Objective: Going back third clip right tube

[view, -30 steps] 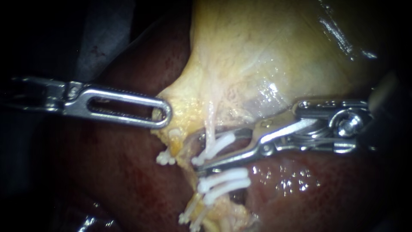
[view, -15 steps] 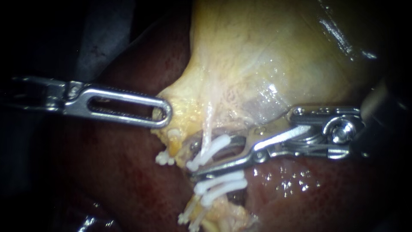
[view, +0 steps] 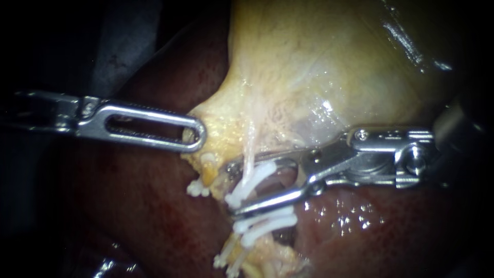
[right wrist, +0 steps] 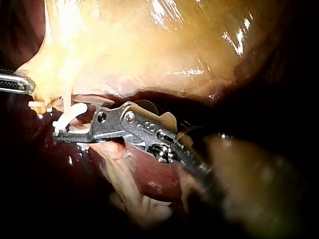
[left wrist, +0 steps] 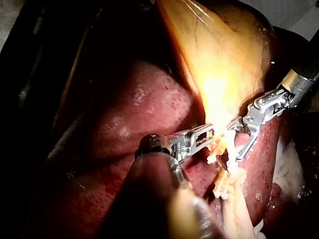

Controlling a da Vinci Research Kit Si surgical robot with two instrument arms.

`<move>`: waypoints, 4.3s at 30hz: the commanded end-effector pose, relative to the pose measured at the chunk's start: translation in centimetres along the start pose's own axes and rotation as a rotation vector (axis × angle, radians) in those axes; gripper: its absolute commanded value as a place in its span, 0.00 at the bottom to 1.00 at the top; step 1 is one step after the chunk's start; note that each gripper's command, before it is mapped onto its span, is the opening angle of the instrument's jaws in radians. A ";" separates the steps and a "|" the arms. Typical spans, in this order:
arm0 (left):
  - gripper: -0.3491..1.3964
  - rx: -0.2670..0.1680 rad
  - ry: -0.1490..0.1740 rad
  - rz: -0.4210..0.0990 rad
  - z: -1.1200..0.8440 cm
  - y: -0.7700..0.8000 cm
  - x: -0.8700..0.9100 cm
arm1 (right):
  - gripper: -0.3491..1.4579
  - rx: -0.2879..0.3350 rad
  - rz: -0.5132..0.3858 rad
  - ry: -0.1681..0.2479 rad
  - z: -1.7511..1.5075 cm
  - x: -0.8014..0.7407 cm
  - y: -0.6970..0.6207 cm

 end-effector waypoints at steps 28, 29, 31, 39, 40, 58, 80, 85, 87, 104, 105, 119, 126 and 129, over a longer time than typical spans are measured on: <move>0.00 0.000 0.000 0.000 0.00 0.00 0.00 | 0.48 -0.017 -0.008 -0.012 0.26 -0.07 -0.09; 0.00 0.000 0.000 0.000 0.00 0.00 0.00 | 0.48 -0.019 -0.008 -0.011 0.24 -0.07 -0.10; 0.00 0.000 0.000 0.000 0.00 0.00 0.00 | 0.48 -0.025 -0.009 -0.008 0.19 -0.08 -0.10; 0.00 0.000 0.000 0.000 -0.01 0.00 0.00 | 0.48 -0.049 -0.005 -0.003 -0.08 -0.09 -0.04; 0.00 0.000 0.000 0.000 -0.01 0.00 0.00 | 0.48 -0.055 -0.005 -0.003 -0.11 -0.08 -0.03; 0.00 0.000 0.000 0.000 -0.01 0.00 0.00 | 0.49 -0.103 0.003 0.009 -0.70 -0.03 -0.05; 0.00 0.000 0.000 0.001 -0.01 0.00 0.02 | 0.52 -0.184 -0.105 0.048 -1.44 0.48 -0.31; 0.00 -0.001 0.000 0.001 -0.01 0.00 0.02 | 0.52 -0.184 -0.111 0.047 -1.45 0.48 -0.33; 0.00 -0.001 -0.001 0.001 0.00 0.00 0.03 | 0.52 -0.184 -0.111 0.047 -1.45 0.48 -0.33; 0.00 -0.011 -0.004 0.013 0.44 0.10 0.21 | 0.52 -0.184 -0.111 0.047 -1.44 0.47 -0.36; 0.00 -0.011 -0.003 0.014 0.48 0.10 0.22 | 0.52 -0.184 -0.111 0.047 -1.44 0.47 -0.36; 0.00 -0.010 -0.001 0.013 0.71 0.09 0.19 | 0.52 -0.184 -0.112 0.047 -1.43 0.46 -0.36; 0.00 -0.009 0.001 0.014 0.73 0.09 0.21 | 0.52 -0.184 -0.112 0.047 -1.43 0.46 -0.36; 0.00 -0.009 0.001 0.015 0.73 0.09 0.21 | 0.52 -0.184 -0.112 0.047 -1.43 0.46 -0.36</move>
